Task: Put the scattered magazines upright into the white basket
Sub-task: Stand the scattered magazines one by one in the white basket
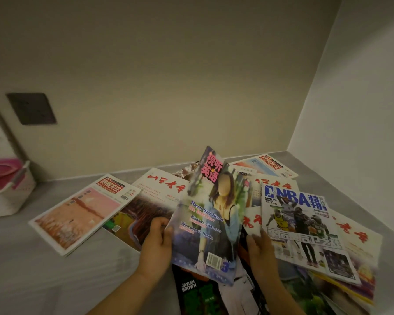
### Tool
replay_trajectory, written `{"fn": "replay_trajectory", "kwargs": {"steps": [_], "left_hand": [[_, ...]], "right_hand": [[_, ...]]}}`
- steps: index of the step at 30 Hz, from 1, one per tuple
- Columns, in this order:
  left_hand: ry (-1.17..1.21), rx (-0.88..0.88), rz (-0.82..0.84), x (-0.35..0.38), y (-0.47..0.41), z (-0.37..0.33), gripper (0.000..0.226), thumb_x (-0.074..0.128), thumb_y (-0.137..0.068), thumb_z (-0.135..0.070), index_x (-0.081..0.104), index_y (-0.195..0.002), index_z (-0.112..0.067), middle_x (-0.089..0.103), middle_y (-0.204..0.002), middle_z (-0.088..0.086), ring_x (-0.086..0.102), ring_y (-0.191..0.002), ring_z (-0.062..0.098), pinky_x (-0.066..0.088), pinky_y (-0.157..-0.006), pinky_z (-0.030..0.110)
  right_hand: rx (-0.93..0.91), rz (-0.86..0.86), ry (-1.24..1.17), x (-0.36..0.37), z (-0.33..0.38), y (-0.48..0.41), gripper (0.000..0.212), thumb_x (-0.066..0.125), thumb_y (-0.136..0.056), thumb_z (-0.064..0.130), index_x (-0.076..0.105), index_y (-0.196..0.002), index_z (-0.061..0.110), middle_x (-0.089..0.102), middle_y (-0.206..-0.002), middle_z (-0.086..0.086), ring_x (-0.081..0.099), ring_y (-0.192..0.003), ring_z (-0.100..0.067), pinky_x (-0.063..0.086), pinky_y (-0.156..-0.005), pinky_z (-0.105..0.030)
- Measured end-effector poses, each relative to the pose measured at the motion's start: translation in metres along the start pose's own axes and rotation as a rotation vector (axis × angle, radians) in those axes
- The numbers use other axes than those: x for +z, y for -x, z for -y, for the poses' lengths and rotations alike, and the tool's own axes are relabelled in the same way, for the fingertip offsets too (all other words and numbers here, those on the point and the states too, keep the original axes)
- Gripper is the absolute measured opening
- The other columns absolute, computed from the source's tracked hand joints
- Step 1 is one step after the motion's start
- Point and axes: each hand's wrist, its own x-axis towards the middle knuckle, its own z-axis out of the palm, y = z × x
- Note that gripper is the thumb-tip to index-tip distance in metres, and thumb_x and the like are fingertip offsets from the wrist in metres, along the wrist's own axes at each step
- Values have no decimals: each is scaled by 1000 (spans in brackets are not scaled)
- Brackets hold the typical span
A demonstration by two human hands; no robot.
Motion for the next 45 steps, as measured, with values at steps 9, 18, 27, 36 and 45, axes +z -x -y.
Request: {"fn": "replay_trajectory", "kwargs": {"steps": [9,18,27,36,45], "left_hand": [[34,72,-116,-93,-11,23,25,42,-91,-10,40,-73,-28,51,-65,-7,49,-60,10,38,-55,23],[-60,-27,-174,-258,-58,94,22,42,-91,-10,52,-110,-8,58,-94,5,55,-88,24,39,-76,30],[-102,-31,-371,-426,-119,138,20,51,-84,2,63,-100,2,66,-95,14,55,-83,20,38,-73,28],[-147,8,-456,-538,-174,152,18,51,-84,4,63,-97,7,67,-89,21,56,-67,12,37,-44,5],[-312,-112,-522,-581,-221,196,13,56,-84,-11,66,-89,-5,71,-94,19,63,-85,34,45,-72,34]], "right_hand": [[-77,182,-148,77,87,25,20,50,-85,1,59,-102,-4,65,-89,-17,62,-80,-26,53,-66,-25],[-286,235,-188,222,177,104,13,50,-87,2,56,-81,12,59,-85,-9,56,-78,-21,50,-72,-33],[-464,347,-120,363,250,163,24,51,-88,8,59,-68,1,68,-68,-10,66,-72,-13,54,-58,-26],[-628,351,-77,455,336,167,18,57,-83,1,64,-70,12,57,-49,7,53,-43,5,37,-43,-4],[-563,338,-60,548,364,130,33,53,-83,1,52,-52,12,55,-59,-9,48,-55,-21,44,-57,-28]]}}
